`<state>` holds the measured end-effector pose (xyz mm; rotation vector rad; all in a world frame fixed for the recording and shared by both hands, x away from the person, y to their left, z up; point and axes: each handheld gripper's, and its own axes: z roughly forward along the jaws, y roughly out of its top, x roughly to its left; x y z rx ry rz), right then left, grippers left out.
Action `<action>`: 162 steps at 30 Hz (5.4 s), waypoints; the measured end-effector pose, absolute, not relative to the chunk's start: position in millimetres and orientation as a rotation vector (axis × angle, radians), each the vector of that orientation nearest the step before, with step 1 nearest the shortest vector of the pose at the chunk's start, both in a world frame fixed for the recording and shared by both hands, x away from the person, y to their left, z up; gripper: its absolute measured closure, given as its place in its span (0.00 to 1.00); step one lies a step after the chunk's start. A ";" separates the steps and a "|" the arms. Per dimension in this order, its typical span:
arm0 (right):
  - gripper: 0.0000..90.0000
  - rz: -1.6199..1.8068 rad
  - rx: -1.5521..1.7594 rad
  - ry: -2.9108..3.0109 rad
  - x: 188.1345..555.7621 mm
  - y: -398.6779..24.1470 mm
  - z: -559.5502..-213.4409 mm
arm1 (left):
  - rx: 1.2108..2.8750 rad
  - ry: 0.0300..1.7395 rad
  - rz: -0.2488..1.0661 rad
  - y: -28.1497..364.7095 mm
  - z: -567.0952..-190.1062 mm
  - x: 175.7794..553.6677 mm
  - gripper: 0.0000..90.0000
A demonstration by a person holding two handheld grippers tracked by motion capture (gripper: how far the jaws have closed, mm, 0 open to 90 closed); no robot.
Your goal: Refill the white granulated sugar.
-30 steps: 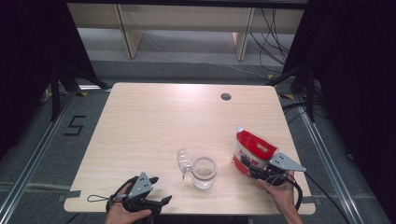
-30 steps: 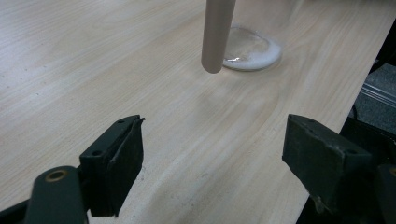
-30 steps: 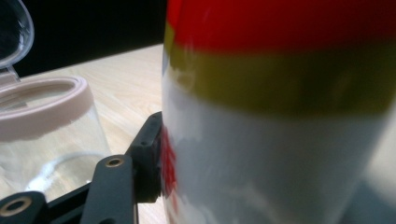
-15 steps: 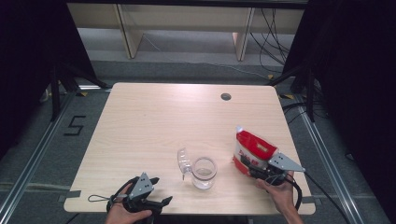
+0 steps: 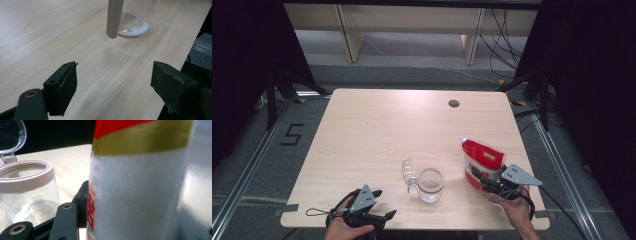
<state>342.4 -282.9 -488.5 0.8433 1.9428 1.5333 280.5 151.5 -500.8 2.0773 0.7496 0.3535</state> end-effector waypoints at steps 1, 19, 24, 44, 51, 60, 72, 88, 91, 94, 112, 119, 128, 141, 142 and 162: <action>0.56 1.520 0.813 1.975 341.8 -284.3 -485.9 | 2.077 0.750 0.356 151.5 -500.8 280.6 0.23; 0.57 1.485 0.691 1.975 325.2 -285.0 -469.5 | 2.054 0.769 0.338 150.6 -501.0 279.7 0.23; 0.57 1.482 0.685 1.954 318.0 -283.6 -465.2 | 2.064 0.742 0.350 151.3 -500.7 281.1 0.23; 0.57 1.252 0.406 2.065 290.9 -267.9 -457.7 | 2.065 0.742 0.349 151.2 -500.9 281.2 0.23; 0.57 1.175 0.338 2.091 286.9 -263.1 -454.4 | 2.034 0.764 0.331 149.1 -503.2 280.1 0.23; 0.58 1.015 0.205 2.088 283.7 -254.9 -449.7 | 2.050 0.767 0.334 149.3 -502.9 280.0 0.23; 0.58 0.811 0.025 2.073 280.2 -241.0 -443.9 | 2.059 0.772 0.340 149.5 -503.4 280.6 0.23; 0.58 0.519 -0.232 1.984 286.6 -234.5 -434.6 | 2.046 0.781 0.338 150.3 -504.4 281.6 0.23; 0.58 0.513 -0.245 1.986 287.9 -233.7 -433.4 | 2.047 0.781 0.336 150.1 -504.4 281.5 0.23; 0.58 0.480 -0.281 1.977 287.1 -231.4 -432.4 | 2.047 0.781 0.336 150.1 -504.4 281.6 0.23; 0.59 0.323 -0.398 1.935 282.3 -218.7 -432.9 | 2.052 0.770 0.356 151.2 -503.4 282.5 0.23; 0.59 0.319 -0.403 1.938 282.7 -218.9 -431.6 | 2.040 0.776 0.346 151.7 -503.7 282.6 0.23; 0.59 0.259 -0.438 1.920 281.3 -218.4 -430.1 | 2.070 0.775 0.351 153.6 -502.3 283.6 0.23; 0.59 0.251 -0.469 1.919 287.1 -213.0 -427.2 | 2.045 0.778 0.348 151.3 -504.0 282.6 0.23; 0.59 0.237 -0.506 1.905 288.2 -211.7 -426.0 | 2.059 0.767 0.354 152.0 -503.1 283.1 0.23; 0.60 0.185 -0.570 1.874 288.4 -202.6 -431.4 | 2.085 0.755 0.341 151.9 -503.2 282.8 0.23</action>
